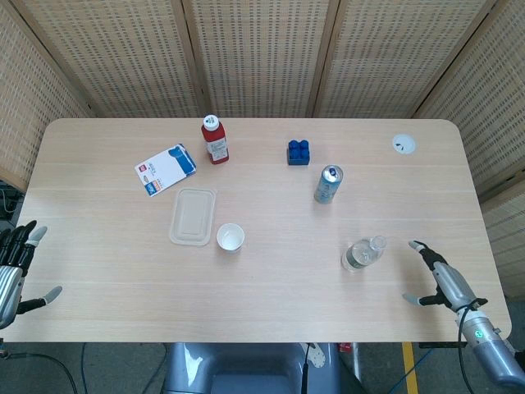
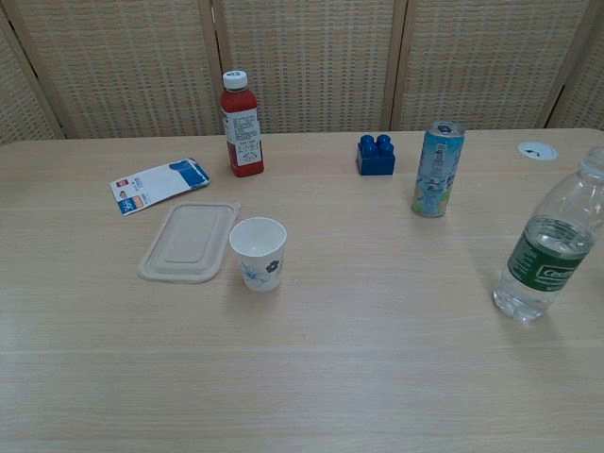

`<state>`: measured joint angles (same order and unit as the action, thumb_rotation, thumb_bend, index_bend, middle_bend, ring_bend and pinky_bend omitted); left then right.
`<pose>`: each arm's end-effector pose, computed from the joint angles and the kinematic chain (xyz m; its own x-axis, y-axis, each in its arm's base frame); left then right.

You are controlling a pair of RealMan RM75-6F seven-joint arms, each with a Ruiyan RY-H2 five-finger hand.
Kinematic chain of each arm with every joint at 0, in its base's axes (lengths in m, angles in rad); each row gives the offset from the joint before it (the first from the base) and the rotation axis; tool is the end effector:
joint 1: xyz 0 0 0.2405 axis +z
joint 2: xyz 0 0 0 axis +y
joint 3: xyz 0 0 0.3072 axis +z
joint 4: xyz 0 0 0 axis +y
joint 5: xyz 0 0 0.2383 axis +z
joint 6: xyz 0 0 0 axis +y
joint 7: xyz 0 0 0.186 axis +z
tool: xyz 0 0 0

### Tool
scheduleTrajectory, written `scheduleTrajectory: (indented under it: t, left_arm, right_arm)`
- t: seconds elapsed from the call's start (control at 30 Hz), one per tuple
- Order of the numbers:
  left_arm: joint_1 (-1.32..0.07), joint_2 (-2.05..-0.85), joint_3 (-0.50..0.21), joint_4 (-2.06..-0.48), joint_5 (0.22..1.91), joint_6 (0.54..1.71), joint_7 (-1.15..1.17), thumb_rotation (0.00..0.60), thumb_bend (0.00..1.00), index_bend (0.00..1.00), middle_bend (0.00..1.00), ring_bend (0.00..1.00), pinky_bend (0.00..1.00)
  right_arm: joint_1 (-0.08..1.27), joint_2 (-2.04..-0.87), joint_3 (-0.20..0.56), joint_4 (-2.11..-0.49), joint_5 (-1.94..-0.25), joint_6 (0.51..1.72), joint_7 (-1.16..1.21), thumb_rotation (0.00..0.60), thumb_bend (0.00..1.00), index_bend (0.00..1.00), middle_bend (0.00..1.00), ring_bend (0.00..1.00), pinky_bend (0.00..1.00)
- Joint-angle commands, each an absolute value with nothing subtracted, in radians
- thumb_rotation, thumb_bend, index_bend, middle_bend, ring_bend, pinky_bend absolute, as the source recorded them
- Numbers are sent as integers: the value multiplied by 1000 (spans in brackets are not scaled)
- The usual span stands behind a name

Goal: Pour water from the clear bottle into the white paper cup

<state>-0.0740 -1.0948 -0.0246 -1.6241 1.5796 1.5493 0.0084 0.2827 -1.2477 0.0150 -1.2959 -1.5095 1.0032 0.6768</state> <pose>-0.3536 0.2186 0.1638 0.4167 -0.0341 0.9084 0.9051 -0.0772 -0.4181 -0.4245 -0.2914 0.0661 -0.0568 -0.3995 0.9150 -0.9942 0.1061 -0.0154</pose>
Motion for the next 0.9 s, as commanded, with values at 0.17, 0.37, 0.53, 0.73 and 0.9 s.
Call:
scheduleTrajectory:
  t: [0.17, 0.37, 0.53, 0.73, 0.9]
  left_arm:
    - [-81, -1089, -32, -1619, 1562, 1534, -12, 600, 0, 0, 0, 0, 0]
    - [-87, -1084, -41, -1616, 1540, 1519, -33, 600, 0, 0, 0, 0, 0]
    - [-89, -1081, -42, -1615, 1539, 1517, -37, 600, 0, 0, 0, 0, 0]
    - [-91, -1079, -47, -1614, 1528, 1513, -46, 600, 0, 0, 0, 0, 0]
    - [-94, -1078, -47, -1611, 1524, 1506, -49, 600, 0, 0, 0, 0, 0]
  right_arm:
    - [312, -1308, 58, -1282, -1448, 993, 688, 600, 0, 0, 0, 0, 0]
    - [324, -1340, 103, -1317, -1362, 969, 674, 600, 0, 0, 0, 0, 0]
    - [353, -1337, 115, -1366, -1352, 924, 704, 600, 0, 0, 0, 0, 0]
    - [378, -1359, 138, -1388, -1321, 901, 699, 600, 0, 0, 0, 0, 0]
    - [389, -1399, 154, -1376, -1263, 891, 637, 600, 0, 0, 0, 0, 0]
